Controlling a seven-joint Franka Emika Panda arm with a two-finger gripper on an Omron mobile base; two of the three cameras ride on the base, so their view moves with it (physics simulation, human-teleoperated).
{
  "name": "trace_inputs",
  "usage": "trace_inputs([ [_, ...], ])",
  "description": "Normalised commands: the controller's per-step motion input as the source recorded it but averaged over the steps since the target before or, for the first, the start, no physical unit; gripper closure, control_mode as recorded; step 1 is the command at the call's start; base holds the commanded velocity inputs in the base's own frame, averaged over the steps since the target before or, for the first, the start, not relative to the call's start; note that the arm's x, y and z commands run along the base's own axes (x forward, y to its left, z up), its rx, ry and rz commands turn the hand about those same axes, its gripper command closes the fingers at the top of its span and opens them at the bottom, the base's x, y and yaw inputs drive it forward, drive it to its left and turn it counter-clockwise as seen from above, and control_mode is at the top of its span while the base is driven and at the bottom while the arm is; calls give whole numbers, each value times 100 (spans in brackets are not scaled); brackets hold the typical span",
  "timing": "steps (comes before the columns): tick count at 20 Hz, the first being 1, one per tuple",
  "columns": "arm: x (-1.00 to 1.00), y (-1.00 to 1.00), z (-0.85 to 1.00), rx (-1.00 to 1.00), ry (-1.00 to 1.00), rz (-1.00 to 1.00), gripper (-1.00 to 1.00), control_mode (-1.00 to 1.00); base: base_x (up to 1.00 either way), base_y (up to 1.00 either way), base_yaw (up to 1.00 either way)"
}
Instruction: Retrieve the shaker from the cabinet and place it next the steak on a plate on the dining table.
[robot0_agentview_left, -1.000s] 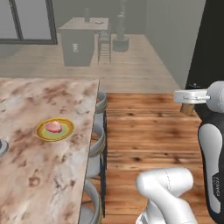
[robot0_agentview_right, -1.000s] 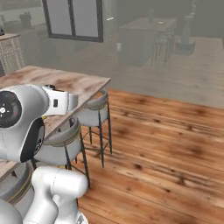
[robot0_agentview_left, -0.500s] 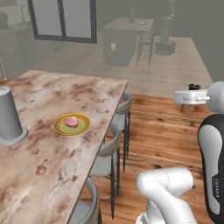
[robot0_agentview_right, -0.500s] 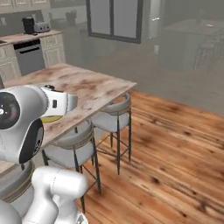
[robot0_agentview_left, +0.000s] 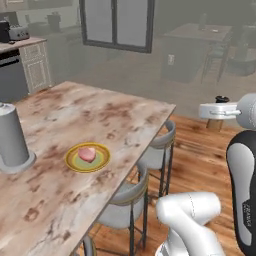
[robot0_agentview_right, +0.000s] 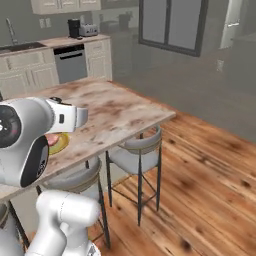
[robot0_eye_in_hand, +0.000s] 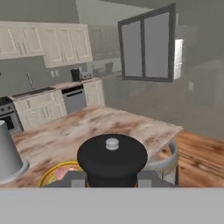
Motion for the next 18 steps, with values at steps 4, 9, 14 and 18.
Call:
trace_inputs([
  [4, 0, 0, 0, 0, 0, 0, 100, 100, 99, -30, 41],
  [9, 0, 0, 0, 0, 0, 0, 100, 100, 90, -15, 42],
  [14, 0, 0, 0, 0, 0, 0, 100, 100, 85, -5, 42],
  [18, 0, 0, 0, 0, 0, 0, 100, 100, 85, -7, 43],
])
